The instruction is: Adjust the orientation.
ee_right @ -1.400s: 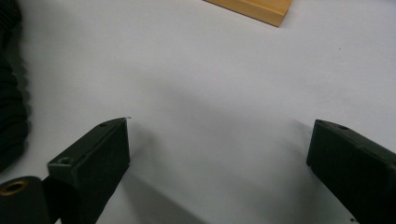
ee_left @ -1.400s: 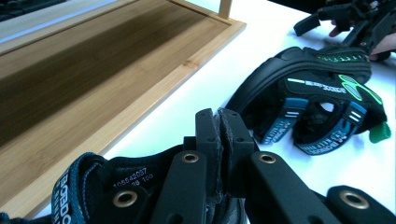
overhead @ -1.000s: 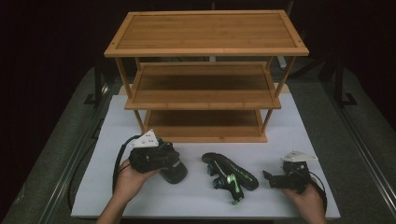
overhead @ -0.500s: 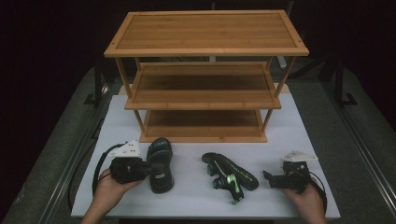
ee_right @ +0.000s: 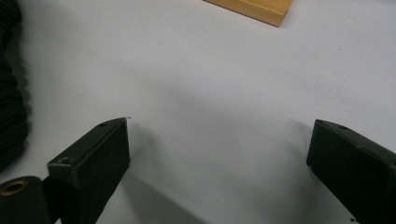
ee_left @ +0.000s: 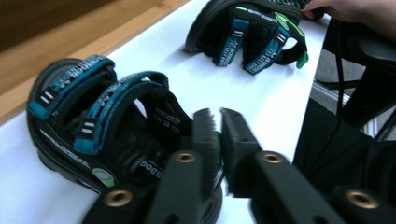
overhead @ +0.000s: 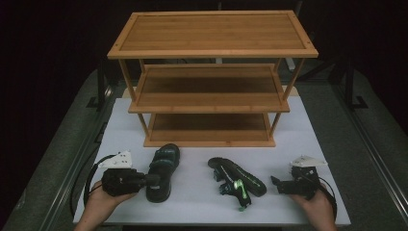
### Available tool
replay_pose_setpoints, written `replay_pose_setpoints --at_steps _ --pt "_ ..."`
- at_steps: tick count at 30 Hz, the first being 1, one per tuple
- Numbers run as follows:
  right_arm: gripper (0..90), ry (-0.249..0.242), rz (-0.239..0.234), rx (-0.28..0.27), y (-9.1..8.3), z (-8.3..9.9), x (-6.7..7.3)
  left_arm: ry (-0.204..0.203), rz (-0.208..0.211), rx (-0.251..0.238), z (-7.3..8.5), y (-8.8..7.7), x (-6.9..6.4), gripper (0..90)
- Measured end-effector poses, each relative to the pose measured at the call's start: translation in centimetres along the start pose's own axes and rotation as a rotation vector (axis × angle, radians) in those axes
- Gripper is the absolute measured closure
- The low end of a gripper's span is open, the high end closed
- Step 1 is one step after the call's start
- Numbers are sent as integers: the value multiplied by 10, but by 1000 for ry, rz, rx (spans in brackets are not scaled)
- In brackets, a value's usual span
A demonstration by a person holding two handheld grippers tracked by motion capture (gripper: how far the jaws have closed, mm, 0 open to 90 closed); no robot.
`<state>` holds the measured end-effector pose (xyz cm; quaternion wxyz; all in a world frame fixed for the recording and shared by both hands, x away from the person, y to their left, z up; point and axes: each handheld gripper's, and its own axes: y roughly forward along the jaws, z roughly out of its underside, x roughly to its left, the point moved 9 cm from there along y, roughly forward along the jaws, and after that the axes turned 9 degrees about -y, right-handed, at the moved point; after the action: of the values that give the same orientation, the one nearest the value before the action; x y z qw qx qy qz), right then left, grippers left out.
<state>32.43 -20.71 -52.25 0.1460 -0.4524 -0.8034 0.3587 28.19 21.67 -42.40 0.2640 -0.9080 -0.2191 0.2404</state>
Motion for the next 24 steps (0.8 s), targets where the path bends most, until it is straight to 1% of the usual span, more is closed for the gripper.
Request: replay_pose_setpoints --at_steps 1,5,6,7,9,12,13,14,15,17,18,19,21,22,24 --pt "52 0 0 0 0 0 0 -1 -3 -7 -2 -2 1 760" --pt "52 2 -1 1 0 0 0 22 -42 -25 -9 -9 9 675" --pt "52 2 -1 1 0 0 0 22 -42 -25 -9 -9 9 652" --pt "52 2 -1 1 0 0 0 38 -53 -25 -13 -10 15 627" --pt "52 1 -1 2 0 0 0 51 -75 -16 -16 -7 23 589" --pt "52 -1 -1 1 0 0 0 53 -85 1 -20 1 35 558" --pt "52 -1 -1 1 0 0 0 53 -85 1 -20 1 35 552" --pt "52 0 -1 1 0 0 0 55 -82 14 -21 7 41 552" --pt "52 1 -1 1 0 0 0 54 -84 19 -21 10 44 549" --pt "52 1 -1 1 0 0 0 49 -78 32 -21 16 49 547" --pt "52 1 -1 1 0 0 0 49 -78 32 -21 16 49 543" --pt "52 3 -1 2 0 0 0 46 -78 51 -20 22 53 542" --pt "52 2 -1 1 0 0 0 40 -68 61 -19 28 54 536" --pt "52 2 -1 1 0 0 0 40 -68 61 -19 28 54 536" --pt "52 1 -1 1 0 0 0 39 -42 76 -17 36 54 536"
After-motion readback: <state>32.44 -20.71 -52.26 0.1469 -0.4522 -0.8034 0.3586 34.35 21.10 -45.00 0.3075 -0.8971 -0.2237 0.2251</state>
